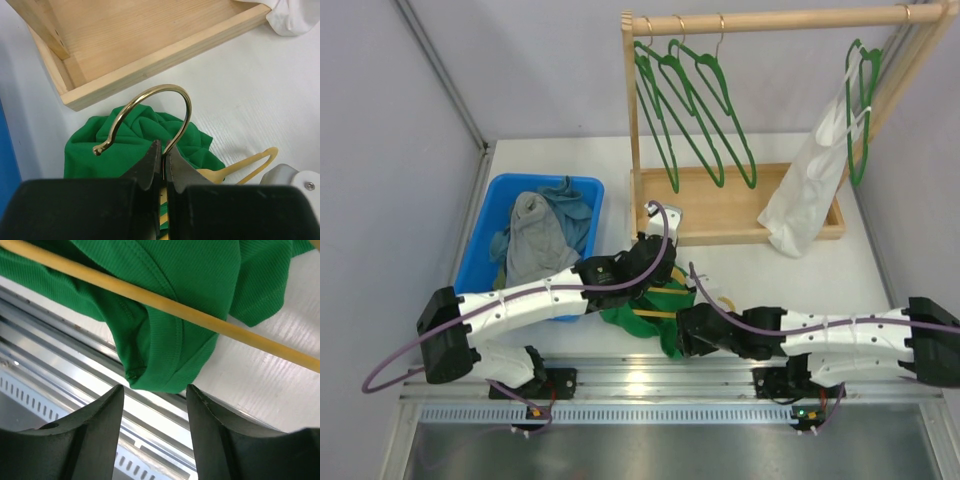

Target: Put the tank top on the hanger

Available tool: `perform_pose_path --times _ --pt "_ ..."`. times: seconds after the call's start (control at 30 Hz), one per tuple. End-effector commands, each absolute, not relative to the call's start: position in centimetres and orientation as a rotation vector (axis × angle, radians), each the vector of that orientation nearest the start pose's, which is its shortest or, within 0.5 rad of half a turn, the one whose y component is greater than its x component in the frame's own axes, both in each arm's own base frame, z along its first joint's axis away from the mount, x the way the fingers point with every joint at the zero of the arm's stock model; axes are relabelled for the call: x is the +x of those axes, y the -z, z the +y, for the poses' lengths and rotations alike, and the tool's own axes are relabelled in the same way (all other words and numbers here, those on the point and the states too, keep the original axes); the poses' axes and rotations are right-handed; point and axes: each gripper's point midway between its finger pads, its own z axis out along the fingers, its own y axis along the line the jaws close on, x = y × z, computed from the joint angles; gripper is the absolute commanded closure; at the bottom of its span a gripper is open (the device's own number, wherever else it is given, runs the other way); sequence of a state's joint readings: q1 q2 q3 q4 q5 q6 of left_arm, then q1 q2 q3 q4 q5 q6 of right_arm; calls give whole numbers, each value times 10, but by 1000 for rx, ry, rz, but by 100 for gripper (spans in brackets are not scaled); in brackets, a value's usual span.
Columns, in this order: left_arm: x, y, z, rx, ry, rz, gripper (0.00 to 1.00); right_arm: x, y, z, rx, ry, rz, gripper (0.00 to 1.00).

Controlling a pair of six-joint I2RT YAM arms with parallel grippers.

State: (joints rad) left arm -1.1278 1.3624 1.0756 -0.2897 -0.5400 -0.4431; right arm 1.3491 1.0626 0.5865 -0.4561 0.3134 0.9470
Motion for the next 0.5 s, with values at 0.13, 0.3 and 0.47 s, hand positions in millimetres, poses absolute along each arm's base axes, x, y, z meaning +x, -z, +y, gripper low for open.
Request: perform_pose_path --times 0.13,0.3,0.47 --pt "240 -241 -328 331 477 1963 100 87 -87 290 -241 -635 2457 46" --pt "238 -243 -326 333 490 1961 100 91 -76 283 -225 -554 2470 46" --pt "237 -244 -326 334 498 1959 100 91 -65 286 -241 -512 2490 46"
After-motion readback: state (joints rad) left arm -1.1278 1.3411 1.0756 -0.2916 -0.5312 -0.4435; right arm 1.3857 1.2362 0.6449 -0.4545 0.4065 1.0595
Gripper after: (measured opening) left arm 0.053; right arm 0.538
